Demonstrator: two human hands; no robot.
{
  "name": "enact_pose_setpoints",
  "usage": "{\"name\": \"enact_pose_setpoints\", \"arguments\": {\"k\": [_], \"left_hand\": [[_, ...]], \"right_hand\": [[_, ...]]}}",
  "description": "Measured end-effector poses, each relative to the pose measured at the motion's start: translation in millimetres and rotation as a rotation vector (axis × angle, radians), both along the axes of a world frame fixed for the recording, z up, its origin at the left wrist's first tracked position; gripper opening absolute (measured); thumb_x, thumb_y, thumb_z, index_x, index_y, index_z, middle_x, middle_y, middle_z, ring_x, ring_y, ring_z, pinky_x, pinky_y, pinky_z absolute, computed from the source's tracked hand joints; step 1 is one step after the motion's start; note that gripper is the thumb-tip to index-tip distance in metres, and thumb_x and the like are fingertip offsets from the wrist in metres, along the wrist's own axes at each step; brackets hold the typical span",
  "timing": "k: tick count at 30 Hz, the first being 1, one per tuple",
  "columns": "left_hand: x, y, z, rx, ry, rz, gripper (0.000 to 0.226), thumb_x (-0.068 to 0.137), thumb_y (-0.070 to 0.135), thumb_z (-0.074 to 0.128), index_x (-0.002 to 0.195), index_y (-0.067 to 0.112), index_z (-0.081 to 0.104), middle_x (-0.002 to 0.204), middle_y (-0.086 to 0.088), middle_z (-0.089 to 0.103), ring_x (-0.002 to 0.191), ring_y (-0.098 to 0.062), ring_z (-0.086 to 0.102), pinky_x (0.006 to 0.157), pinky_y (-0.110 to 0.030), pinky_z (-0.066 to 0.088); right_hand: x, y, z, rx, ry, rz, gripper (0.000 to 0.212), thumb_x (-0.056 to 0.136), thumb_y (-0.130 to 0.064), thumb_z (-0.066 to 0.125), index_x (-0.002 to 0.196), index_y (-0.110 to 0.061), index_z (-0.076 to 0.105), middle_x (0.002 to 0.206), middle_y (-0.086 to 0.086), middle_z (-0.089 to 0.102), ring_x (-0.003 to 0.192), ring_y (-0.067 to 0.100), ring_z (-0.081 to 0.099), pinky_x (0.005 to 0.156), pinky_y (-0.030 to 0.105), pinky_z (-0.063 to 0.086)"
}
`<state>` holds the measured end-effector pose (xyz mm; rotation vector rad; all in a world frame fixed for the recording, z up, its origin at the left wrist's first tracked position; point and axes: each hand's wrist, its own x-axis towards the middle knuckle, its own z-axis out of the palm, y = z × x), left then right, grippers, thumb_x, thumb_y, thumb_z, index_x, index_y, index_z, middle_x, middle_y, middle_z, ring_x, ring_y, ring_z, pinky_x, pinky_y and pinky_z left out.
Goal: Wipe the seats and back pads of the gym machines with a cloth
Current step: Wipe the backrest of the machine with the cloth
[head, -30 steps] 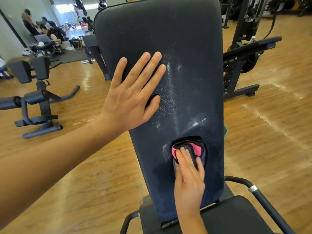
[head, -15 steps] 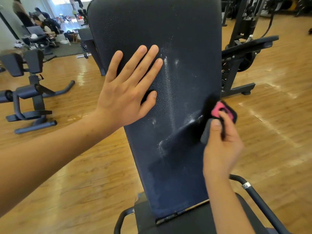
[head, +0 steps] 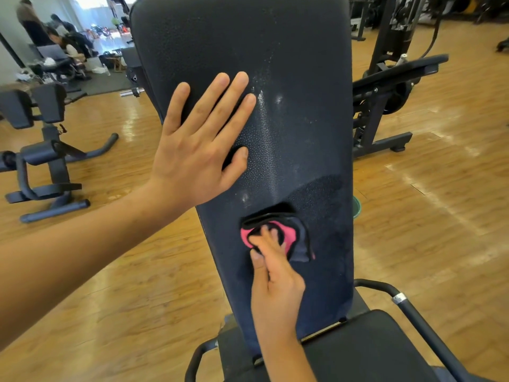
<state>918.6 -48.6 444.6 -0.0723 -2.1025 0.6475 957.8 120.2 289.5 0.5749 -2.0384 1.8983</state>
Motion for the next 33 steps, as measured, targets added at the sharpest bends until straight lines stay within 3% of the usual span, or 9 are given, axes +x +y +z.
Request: {"name": "enact_pose_setpoints", "arguments": {"k": [5,8,11,15,18,20,27,30,33], "left_hand": [[0.4,-0.4,0.6,0.002,-0.011,0.003,0.061,0.104,0.039,0.041,0.159,0.013,0.034,0.168,-0.008,0.027,0.156,-0.025,0.022,0.123,-0.056,0.015],[0.8,-0.7,0.6,0.001,-0.007,0.005,0.061,0.104,0.039,0.041,0.159,0.013,0.035,0.168,-0.008,0.027,0.156,-0.024,0.022,0.124,-0.056,0.014],[0.2,-0.8,0.7,-0.001,0.0,-0.002,0.061,0.104,0.038,0.041,0.159,0.013,0.036,0.167,-0.008,0.028,0.156,-0.024,0.023,0.124,-0.055,0.015],[0.5,-0.7,0.5,-0.002,0.0,0.001,0.061,0.104,0.039,0.041,0.159,0.013,0.036,0.167,-0.008,0.028,0.156,-0.024,0.024,0.124,-0.055,0.015],[0.5,-0.8,1.0,-0.002,0.003,-0.005,0.06,0.104,0.038,0.041,0.159,0.013,0.037,0.167,-0.008,0.029,0.156,-0.025,0.024,0.124,-0.055,0.015],[0.1,-0.2,0.4,-0.005,0.006,-0.007,0.06,0.104,0.038,0.041,0.158,0.013,0.037,0.166,-0.008,0.03,0.155,-0.025,0.025,0.123,-0.055,0.016],[-0.4,-1.2,-0.1,-0.003,0.014,-0.004,0.06,0.104,0.038,0.042,0.158,0.013,0.038,0.166,-0.009,0.03,0.155,-0.025,0.025,0.123,-0.055,0.016],[-0.1,0.3,0.4,-0.006,0.006,-0.008,0.06,0.104,0.038,0.041,0.158,0.013,0.038,0.166,-0.009,0.03,0.155,-0.025,0.025,0.123,-0.055,0.016],[0.3,-0.6,1.2,0.002,0.006,-0.005,0.06,0.104,0.038,0.041,0.158,0.013,0.037,0.167,-0.008,0.029,0.156,-0.025,0.025,0.123,-0.055,0.015]], "right_hand": [[10.5,16.3,21.3,-0.149,-0.23,-0.003,0.031,0.095,-0.013,0.062,0.114,-0.036,0.07,0.118,-0.024,0.068,0.115,-0.007,0.058,0.091,0.013,0.047],[-8.6,38.6,43.2,-0.319,-0.311,-0.164,0.027,0.096,-0.018,0.06,0.116,-0.034,0.07,0.112,-0.018,0.071,0.11,0.0,0.062,0.094,0.026,0.049],[-35.5,58.1,55.9,-0.394,-0.248,-0.282,0.027,0.099,-0.021,0.056,0.121,-0.033,0.066,0.117,-0.013,0.07,0.114,0.006,0.062,0.1,0.036,0.048],[-58.1,37.8,48.0,-0.16,-0.156,-0.26,0.032,0.099,-0.029,0.055,0.129,-0.041,0.058,0.137,-0.012,0.058,0.141,0.015,0.038,0.114,0.022,0.028],[-58.6,10.8,31.6,-0.042,-0.075,-0.218,0.036,0.099,-0.026,0.053,0.134,-0.038,0.052,0.14,-0.031,0.037,0.142,-0.01,0.016,0.122,0.043,0.017],[-56.3,4.8,27.4,-0.081,-0.069,-0.229,0.038,0.099,-0.02,0.054,0.135,-0.03,0.054,0.135,-0.035,0.035,0.135,-0.019,0.019,0.122,0.044,0.018],[-8.2,-0.5,9.6,-0.073,-0.105,-0.034,0.034,0.098,-0.023,0.056,0.133,-0.026,0.058,0.135,-0.01,0.059,0.137,0.005,0.041,0.118,0.044,0.028],[8.3,5.4,17.7,-0.073,-0.177,0.027,0.035,0.097,-0.023,0.057,0.128,-0.041,0.06,0.125,-0.022,0.064,0.122,0.006,0.058,0.112,0.043,0.037],[3.1,25.0,37.7,-0.185,-0.292,-0.026,0.033,0.096,-0.019,0.059,0.118,-0.043,0.068,0.111,-0.027,0.069,0.108,-0.005,0.061,0.099,0.036,0.049]]}}
